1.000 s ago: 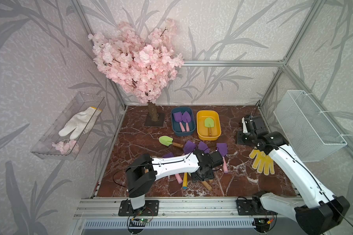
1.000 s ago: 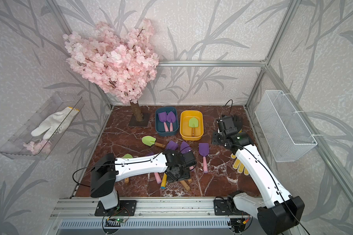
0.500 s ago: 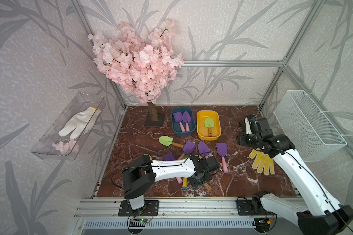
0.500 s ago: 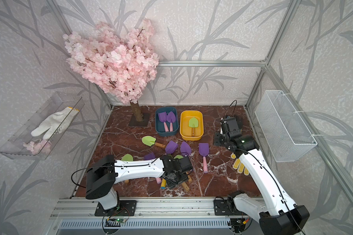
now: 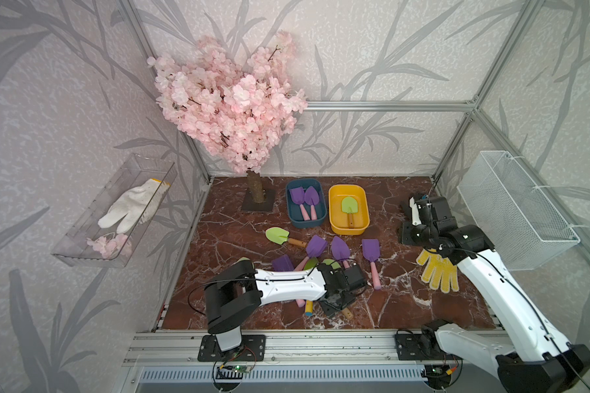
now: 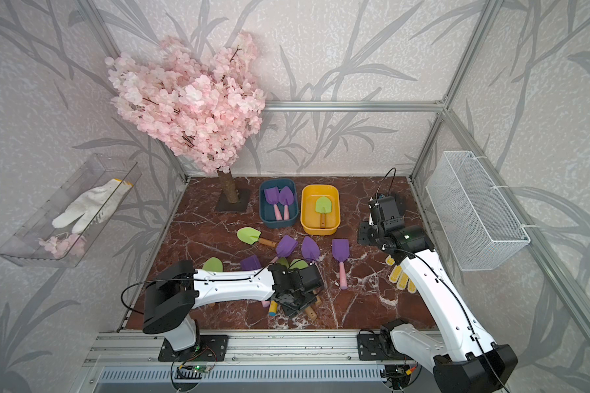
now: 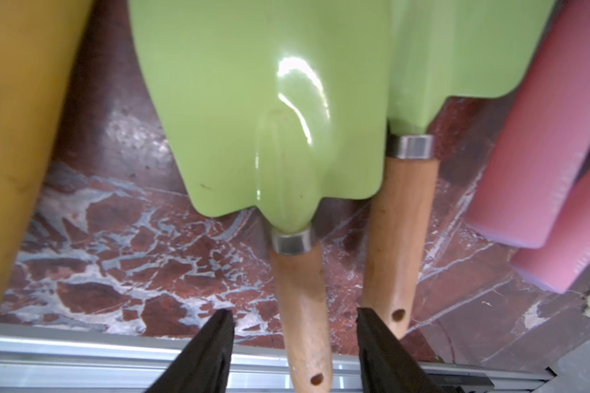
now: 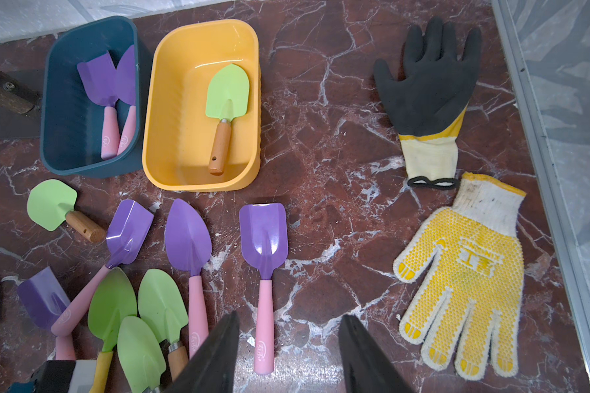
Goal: Sort the small shovels by color and place them into the storage box
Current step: Pick up the shovel from the center of the board.
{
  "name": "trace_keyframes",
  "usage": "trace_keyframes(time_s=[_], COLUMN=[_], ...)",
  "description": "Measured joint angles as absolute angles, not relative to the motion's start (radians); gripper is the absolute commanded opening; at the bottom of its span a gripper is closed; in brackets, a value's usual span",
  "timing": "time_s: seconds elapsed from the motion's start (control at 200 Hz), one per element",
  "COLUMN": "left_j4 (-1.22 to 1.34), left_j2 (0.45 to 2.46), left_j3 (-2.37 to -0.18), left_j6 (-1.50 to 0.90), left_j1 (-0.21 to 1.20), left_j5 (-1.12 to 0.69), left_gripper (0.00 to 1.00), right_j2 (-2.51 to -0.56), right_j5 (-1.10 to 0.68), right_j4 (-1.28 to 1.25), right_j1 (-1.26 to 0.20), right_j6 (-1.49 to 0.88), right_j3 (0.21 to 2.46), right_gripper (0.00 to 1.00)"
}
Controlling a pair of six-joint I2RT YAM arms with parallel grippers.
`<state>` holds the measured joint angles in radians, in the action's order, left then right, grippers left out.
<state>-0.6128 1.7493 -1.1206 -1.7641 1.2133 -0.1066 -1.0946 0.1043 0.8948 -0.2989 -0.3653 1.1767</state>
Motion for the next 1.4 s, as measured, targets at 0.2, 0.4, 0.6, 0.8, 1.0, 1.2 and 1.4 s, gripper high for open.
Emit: trace_keyframes(time_s=[0.2,0.4,0.6,0.8,1.0,1.2,1.4], left_j4=[-0.599,-0.574,-0.554,-0.535,-0.514,-0.501,-0.49], left_j2=[1.742,1.742,1.742,1.742,1.742,1.742,1.742], left_j3=[-1.102,-1.102,-1.102,-1.097,-1.066,-1.062,-1.062], left_j6=[-1.785,-1.791,-1.792,-1.799,-1.815,-1.819,-1.826], left_j1=[1.217,1.217,1.217,1.217,1.217,1.217,1.217], left_j5=[-0.107,-0.115,-0.125,-0.134,-0.143,-0.154,-0.161], left_gripper=[0.6,0.6,0.57,0.54,0.53,0.51,0.49], right_j2=[-1.095,-1.095,-1.095,-1.095,-1.095,-1.095,-1.095], right_j5=[0.104,0.104,0.104,0.104,0.104,0.104,0.104], right_j4=[0.895,0.895,0.895,0.895,0.894,0.893,0.892], right_j1=[-0.297,-0.294,-0.293,-0.292,-0.29,-0.289,-0.287], right_j6=[-0.365,-0.365,-0.364,-0.364,-0.362,-0.361,-0.361], right_j3=[1.176,1.176,1.176,1.175,1.173,1.164,1.162], right_gripper=[0.52,0.52,0.53,0.52,0.53,0.53,0.53])
